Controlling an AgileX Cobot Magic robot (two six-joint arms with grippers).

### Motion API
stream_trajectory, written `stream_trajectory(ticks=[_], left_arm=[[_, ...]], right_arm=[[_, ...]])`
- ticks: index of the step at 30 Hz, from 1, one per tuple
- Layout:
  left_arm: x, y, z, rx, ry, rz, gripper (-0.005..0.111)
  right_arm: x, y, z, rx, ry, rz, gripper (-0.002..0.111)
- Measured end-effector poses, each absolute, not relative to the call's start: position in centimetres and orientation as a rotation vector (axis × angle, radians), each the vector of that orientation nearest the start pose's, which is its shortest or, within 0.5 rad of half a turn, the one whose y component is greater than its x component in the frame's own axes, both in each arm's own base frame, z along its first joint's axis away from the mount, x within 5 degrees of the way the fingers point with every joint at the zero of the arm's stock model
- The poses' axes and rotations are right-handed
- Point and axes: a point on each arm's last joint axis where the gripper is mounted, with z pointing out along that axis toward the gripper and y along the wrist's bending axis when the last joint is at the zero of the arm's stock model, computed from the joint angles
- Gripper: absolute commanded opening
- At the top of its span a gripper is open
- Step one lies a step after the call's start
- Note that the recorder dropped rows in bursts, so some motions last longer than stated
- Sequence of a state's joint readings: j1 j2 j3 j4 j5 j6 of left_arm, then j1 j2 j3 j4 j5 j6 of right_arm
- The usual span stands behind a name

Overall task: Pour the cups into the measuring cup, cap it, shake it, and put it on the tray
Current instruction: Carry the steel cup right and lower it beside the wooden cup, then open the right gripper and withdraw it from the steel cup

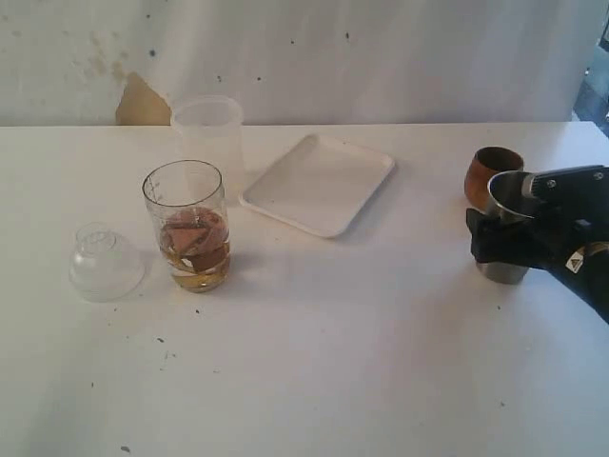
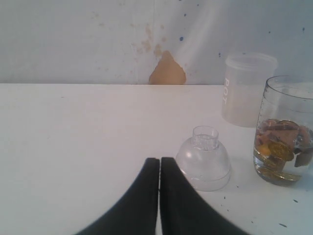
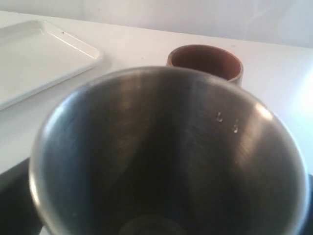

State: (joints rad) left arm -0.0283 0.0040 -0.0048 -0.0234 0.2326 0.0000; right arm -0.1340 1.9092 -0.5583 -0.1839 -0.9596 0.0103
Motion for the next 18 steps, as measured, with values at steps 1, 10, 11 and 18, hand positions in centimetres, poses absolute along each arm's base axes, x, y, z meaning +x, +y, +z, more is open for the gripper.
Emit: stream_trajectory(ticks=[1, 10, 11, 18], left_arm=[[5.6, -0.2, 19.4, 0.009, 1.715, -0.043, 0.001], [5.6, -0.2, 19.4, 0.009, 1.715, -0.043, 0.001], [5.6, -0.2, 19.4, 0.009, 1.715, -0.043, 0.001], [5.6, -0.2, 19.4, 0.009, 1.715, -0.043, 0.001]], right_arm=[[31.2, -2.8, 11.9, -0.070, 1.870, -0.017, 0.098], [31.2, -2.8, 13.8, -0.074, 1.813, -0.027, 0.098], [31.1, -2.8, 14.0, -0.072, 1.805, -0.029, 0.098], [31.5, -2.9, 16.7, -0.076, 1.732, -0.048, 0.098]])
